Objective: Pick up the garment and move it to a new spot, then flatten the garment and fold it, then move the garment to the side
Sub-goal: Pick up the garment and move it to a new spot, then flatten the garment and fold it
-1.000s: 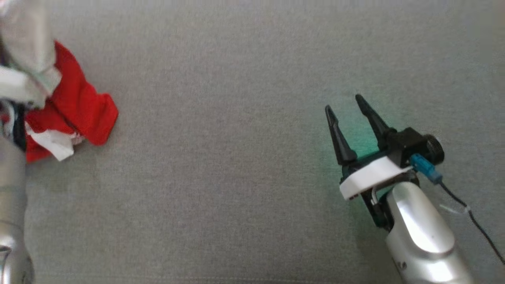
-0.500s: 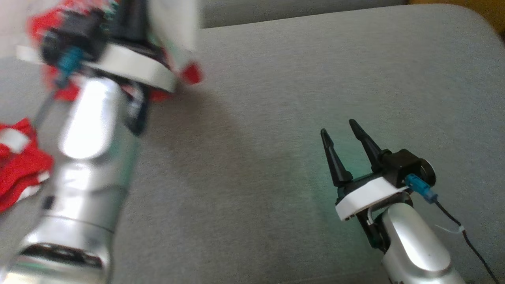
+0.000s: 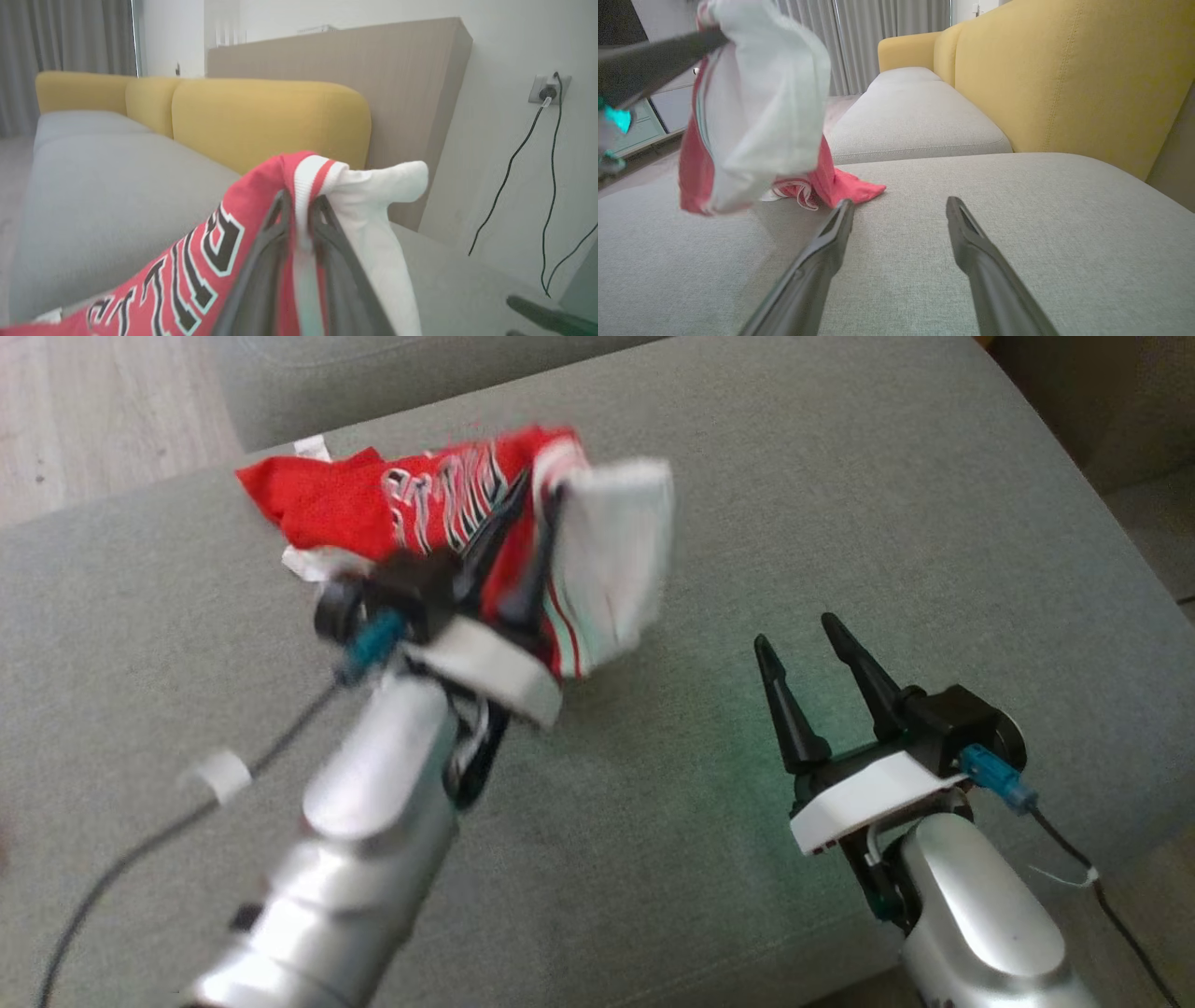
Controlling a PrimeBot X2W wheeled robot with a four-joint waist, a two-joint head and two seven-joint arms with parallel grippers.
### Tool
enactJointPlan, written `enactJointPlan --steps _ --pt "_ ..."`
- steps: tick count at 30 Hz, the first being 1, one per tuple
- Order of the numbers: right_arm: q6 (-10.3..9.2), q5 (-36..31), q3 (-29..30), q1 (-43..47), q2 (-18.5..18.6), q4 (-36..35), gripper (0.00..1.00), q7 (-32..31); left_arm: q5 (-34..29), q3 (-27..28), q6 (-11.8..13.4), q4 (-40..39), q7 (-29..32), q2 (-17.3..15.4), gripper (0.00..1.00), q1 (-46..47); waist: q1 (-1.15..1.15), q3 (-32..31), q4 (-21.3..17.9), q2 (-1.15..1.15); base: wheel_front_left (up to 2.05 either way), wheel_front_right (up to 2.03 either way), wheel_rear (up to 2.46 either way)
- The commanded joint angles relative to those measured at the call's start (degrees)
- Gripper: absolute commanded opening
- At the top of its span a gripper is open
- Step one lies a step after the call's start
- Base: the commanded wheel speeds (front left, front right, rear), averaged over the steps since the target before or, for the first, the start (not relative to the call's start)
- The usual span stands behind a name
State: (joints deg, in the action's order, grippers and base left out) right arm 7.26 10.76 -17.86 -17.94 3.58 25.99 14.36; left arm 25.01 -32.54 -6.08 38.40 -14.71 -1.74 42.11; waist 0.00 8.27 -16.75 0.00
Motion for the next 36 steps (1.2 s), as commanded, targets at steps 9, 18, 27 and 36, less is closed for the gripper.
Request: enactJointPlan --steps 9,18,27,36 --pt "0.23 0.1 0.9 0.9 -0.7 -3.1 1.00 0.6 -3.5 10.7 6.3 -6.3 -0.3 -3.0 1.00 -12.9 0.00 -2.4 5.3 0.00 0.00 0.00 0.00" --pt "0.23 -0.3 2.4 3.2 -0.7 -2.8 1.00 0.6 -10.9 22.1 9.6 -16.3 -0.3 -5.3 1.00 -29.3 0.00 -6.5 9.6 0.00 0.00 0.00 0.00" --pt "0.23 -0.9 3.5 6.0 -0.7 -2.1 1.00 0.6 -15.1 29.7 8.0 -22.5 -0.3 -2.8 1.00 -42.8 0.00 -8.3 11.8 0.00 0.00 0.00 0.00" --pt "0.23 -1.5 4.2 6.5 -0.7 -1.6 1.00 0.6 -17.1 30.6 5.6 -22.5 -0.3 -1.4 1.00 -43.1 0.00 -7.8 12.6 0.00 0.00 0.00 0.00"
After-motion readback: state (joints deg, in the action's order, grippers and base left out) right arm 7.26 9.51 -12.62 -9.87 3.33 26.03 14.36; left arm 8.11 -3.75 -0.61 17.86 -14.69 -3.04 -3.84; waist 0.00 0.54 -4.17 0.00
